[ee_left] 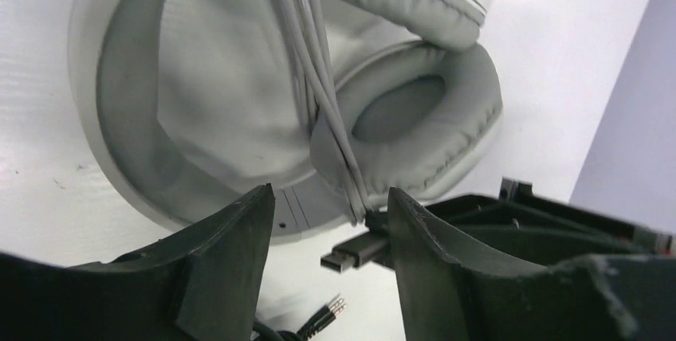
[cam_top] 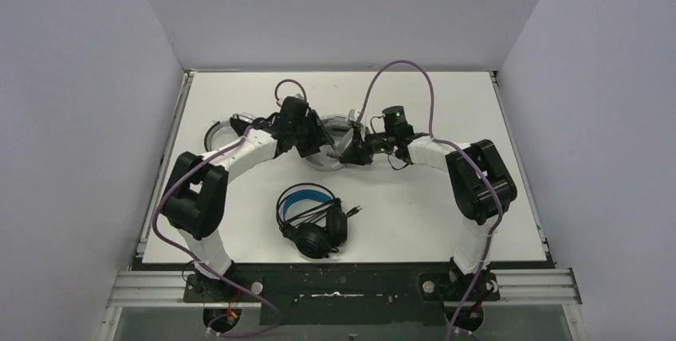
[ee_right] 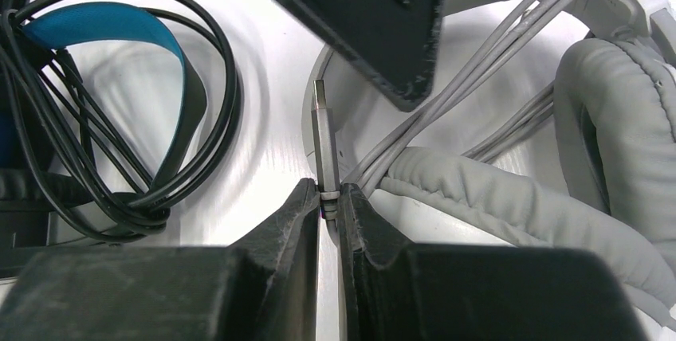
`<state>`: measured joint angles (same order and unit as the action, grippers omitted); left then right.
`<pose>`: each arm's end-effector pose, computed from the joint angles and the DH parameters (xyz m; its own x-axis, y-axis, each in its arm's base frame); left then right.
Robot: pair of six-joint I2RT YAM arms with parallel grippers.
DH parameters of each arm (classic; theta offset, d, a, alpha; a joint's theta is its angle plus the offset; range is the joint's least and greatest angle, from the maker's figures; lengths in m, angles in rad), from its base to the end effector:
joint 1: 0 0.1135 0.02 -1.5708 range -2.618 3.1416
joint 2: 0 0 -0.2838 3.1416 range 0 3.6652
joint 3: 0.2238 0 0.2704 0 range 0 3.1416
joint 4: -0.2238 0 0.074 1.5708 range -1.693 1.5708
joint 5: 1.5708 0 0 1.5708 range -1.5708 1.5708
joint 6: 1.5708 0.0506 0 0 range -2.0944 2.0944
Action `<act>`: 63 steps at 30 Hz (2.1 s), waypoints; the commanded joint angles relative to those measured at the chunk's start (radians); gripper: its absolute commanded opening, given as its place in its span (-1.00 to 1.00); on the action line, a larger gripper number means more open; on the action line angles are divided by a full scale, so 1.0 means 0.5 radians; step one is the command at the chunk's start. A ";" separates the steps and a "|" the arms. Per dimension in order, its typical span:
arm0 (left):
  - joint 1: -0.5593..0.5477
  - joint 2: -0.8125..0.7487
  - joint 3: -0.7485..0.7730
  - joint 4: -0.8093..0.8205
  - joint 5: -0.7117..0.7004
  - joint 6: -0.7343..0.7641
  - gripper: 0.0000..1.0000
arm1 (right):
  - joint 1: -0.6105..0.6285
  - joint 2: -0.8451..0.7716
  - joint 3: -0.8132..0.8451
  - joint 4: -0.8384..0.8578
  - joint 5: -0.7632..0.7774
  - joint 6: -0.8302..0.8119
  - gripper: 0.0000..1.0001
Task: Wrap the headphones
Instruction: Adjust the headphones cable on the headphones.
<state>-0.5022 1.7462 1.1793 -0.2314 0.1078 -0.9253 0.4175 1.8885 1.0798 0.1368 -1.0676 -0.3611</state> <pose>0.3576 -0.2026 0.2130 -0.8125 -0.4598 -0.3583 -0.1739 0.7779 -0.6039 0.3578 0.2072 0.1726 -0.2418 -0.2936 -0.9248 -0.9703 0.0631 0.2336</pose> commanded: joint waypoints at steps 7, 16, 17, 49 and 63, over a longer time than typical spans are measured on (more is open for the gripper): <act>0.013 0.301 0.297 -0.042 -0.142 -0.010 -0.30 | 0.009 -0.081 -0.043 0.194 0.163 0.234 -1.00; 0.029 0.288 0.126 0.223 -0.028 0.040 -0.84 | 0.019 -0.128 -0.195 0.649 0.281 0.903 -1.00; 0.029 0.270 0.095 0.263 0.004 0.030 -0.88 | 0.019 -0.132 -0.214 0.671 0.326 1.002 -1.00; 0.019 -0.155 -0.295 0.669 0.235 0.203 -1.00 | 0.300 0.106 0.713 -1.245 1.346 1.055 -1.00; 0.012 0.002 -0.107 0.641 0.380 0.119 -1.00 | 0.392 0.331 1.213 -1.734 1.317 0.810 -0.80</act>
<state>-0.4831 1.7454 1.0313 0.0681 0.2276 -0.8536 0.6041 2.0434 1.6333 -0.6788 -0.4473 0.0803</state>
